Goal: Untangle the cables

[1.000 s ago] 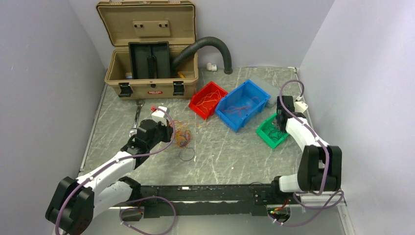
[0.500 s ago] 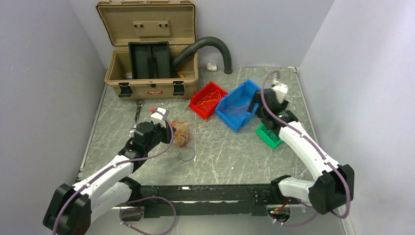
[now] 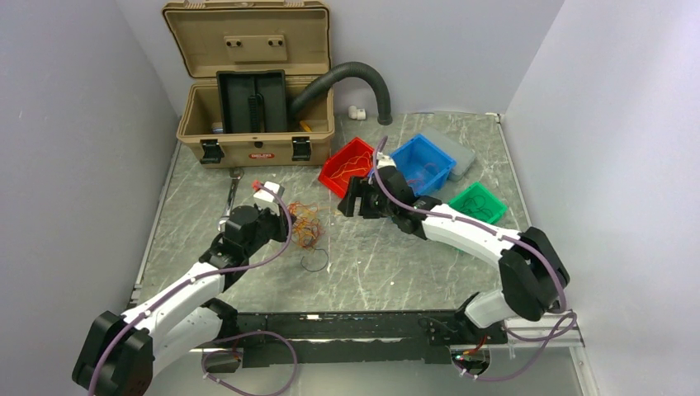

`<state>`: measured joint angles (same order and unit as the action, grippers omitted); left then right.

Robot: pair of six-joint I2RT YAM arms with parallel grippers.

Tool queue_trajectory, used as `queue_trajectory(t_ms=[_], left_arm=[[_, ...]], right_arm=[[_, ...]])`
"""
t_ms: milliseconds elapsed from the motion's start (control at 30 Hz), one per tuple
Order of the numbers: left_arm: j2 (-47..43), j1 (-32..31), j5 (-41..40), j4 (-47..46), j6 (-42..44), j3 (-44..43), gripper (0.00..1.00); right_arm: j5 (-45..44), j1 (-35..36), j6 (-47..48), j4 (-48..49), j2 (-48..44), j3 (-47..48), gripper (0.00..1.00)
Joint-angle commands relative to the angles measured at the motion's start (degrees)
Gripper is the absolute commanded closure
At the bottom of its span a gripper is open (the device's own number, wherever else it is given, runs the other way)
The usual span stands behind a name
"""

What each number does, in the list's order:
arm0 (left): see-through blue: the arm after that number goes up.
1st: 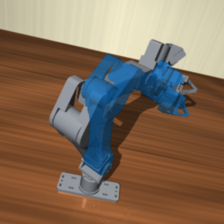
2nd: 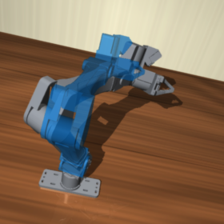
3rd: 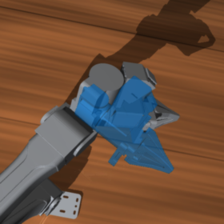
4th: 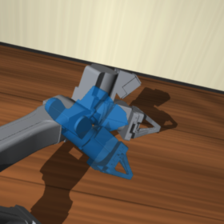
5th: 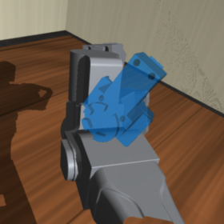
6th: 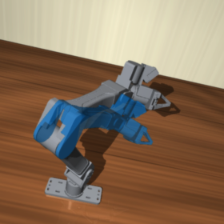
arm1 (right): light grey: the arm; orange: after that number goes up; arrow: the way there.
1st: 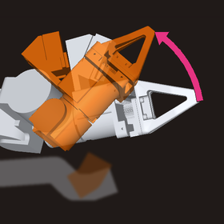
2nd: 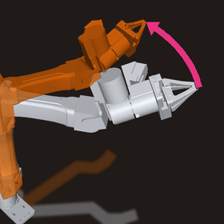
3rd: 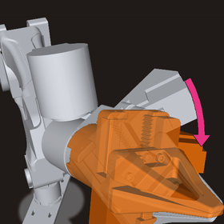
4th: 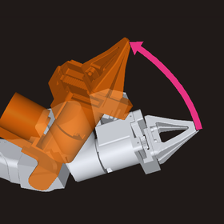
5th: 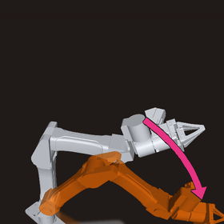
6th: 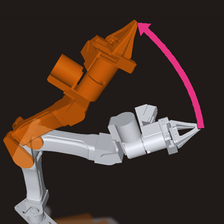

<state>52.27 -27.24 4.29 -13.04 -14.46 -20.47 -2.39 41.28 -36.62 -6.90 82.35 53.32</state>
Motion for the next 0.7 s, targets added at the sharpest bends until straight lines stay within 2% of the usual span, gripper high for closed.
queue_trajectory(t_ms=[0, 100, 233, 400, 667], left_arm=[[-1.4, 0.0, 0.6, -3.0, 0.4, 0.4, 1.0], [-1.2, -0.1, 1.9, -3.7, 0.2, 0.4, 1.0], [-1.1, 0.0, 3.3, -4.2, 0.0, 0.5, 1.0], [-1.9, 0.0, 4.0, -4.9, 0.1, 1.1, 1.0], [-2.0, -0.1, 6.9, -6.7, 0.4, 1.9, 1.0]], right_arm=[[10.1, 1.3, -2.0, 17.3, 3.6, -1.1, 0.24], [14.1, 1.4, 2.8, 21.4, 7.7, -1.8, 0.38], [16.9, 1.6, 8.7, 28.3, 11.9, -4.0, 0.46], [18.9, 2.8, 15.5, 36.6, 16.3, -5.4, 0.47], [21.9, 4.3, 18.5, 48.6, 20.5, -6.7, 0.43]])
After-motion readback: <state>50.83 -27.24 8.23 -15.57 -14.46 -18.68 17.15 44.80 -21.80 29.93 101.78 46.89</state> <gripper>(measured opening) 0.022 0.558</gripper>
